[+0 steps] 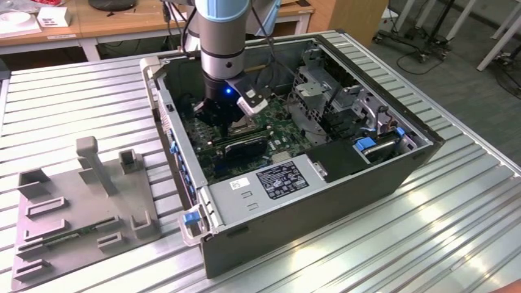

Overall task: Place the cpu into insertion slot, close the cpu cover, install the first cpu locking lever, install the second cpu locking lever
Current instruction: 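Install the second cpu locking lever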

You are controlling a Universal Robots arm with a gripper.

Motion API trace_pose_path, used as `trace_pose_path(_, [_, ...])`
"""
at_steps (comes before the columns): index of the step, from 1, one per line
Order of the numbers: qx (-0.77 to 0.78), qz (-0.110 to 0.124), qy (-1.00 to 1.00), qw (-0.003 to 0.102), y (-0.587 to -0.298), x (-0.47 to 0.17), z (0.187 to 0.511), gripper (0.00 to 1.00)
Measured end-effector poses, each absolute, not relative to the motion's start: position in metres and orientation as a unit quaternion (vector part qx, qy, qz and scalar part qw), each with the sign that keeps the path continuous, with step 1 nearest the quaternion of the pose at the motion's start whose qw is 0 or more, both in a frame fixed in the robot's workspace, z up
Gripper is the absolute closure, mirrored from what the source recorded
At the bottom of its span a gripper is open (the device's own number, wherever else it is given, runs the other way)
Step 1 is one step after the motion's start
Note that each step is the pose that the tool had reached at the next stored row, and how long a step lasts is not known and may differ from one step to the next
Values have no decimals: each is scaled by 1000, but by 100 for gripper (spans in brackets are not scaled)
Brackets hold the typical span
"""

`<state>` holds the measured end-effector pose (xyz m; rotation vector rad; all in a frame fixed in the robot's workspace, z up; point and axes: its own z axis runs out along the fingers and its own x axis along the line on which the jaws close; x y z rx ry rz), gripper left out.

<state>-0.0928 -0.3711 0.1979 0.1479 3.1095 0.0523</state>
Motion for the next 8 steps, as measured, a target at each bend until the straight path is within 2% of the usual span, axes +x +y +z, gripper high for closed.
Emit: trace_pose_path(8, [47,17,999,14,-371,-94,196,89])
